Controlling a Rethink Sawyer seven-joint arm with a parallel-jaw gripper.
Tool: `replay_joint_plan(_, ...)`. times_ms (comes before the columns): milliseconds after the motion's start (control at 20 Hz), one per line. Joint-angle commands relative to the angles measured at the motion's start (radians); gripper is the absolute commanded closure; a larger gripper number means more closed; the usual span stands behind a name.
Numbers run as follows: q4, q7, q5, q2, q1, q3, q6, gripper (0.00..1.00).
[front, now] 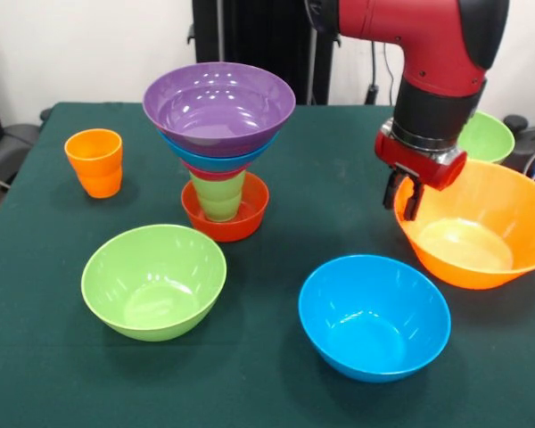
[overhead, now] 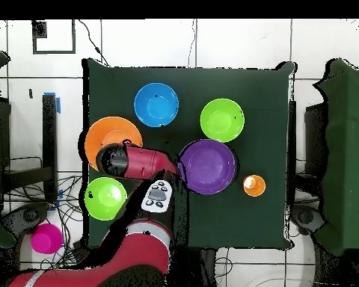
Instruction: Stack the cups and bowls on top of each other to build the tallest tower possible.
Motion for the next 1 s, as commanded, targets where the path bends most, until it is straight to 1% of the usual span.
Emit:
replay_joint_plan(50, -0.022, 0.173, 0.041, 0.066, 0.036, 0.066, -0.077, 1.0)
replay_joint_plan(100, -0.022, 0.164, 0.042, 0.066, 0.035, 0.065, -0.063, 1.0)
replay_joint_plan(150, -0.029, 0.144, 0.032, 0.07, 0.025, 0.073, -0.087, 1.0)
replay_joint_plan(250, -0.016, 0.139, 0.041, 0.073, 0.01, 0.102, -0.103, 1.0)
replay_joint_plan(350, -0.016, 0.146, 0.046, 0.077, 0.015, 0.099, -0.106, 1.0)
replay_joint_plan(500, -0.011, 0.136, 0.044, 0.075, 0.003, 0.109, -0.121, 1.0)
replay_joint_plan(650, -0.001, 0.153, 0.056, 0.061, 0.001, 0.111, -0.139, 1.0)
replay_joint_plan(800, 0.041, 0.162, 0.073, -0.005, -0.001, 0.129, -0.115, 1.0)
replay_joint_plan(900, 0.076, 0.178, 0.093, -0.073, 0.011, 0.125, -0.063, 1.0)
replay_joint_plan(1000, 0.093, 0.148, 0.092, -0.141, 0.005, 0.134, -0.007, 1.0)
